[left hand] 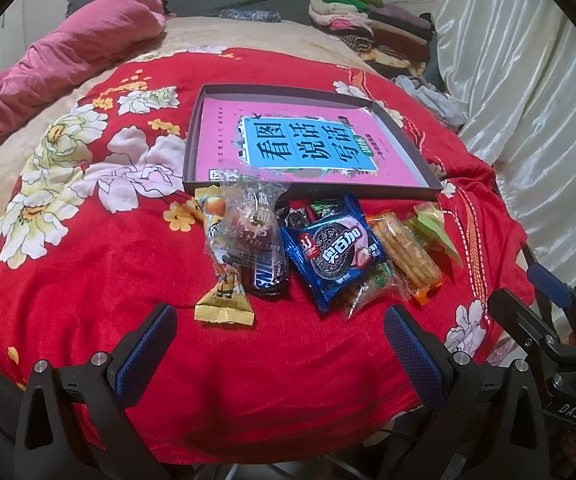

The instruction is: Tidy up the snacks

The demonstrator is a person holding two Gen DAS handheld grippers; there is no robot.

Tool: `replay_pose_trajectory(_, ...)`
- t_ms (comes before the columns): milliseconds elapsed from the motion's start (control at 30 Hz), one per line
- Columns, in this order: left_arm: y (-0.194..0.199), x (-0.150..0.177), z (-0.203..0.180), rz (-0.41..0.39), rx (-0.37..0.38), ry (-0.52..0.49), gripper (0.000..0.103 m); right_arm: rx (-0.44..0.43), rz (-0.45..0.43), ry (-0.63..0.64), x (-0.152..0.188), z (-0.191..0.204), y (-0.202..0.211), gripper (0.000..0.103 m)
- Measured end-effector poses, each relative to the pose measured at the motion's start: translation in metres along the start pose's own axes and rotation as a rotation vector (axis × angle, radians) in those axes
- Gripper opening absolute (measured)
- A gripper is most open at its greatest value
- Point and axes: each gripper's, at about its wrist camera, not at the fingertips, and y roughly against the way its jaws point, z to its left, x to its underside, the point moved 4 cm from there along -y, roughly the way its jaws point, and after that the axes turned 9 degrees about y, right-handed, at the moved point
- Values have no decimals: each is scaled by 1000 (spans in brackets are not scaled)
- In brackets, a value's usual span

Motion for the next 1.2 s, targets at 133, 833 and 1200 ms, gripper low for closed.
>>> replay_pose_trajectory(133,-2,1,0,4,-1,1,103,1,1,1,0,0,-1,103)
replay_pose_trajectory(833,-11,0,9,43,14,34,103,-1,2,-2,0,0,-2,103)
replay_pose_trajectory(1200,-23,-7,36,73,4,120,102,-3,9,-30,2,-7,-11,103)
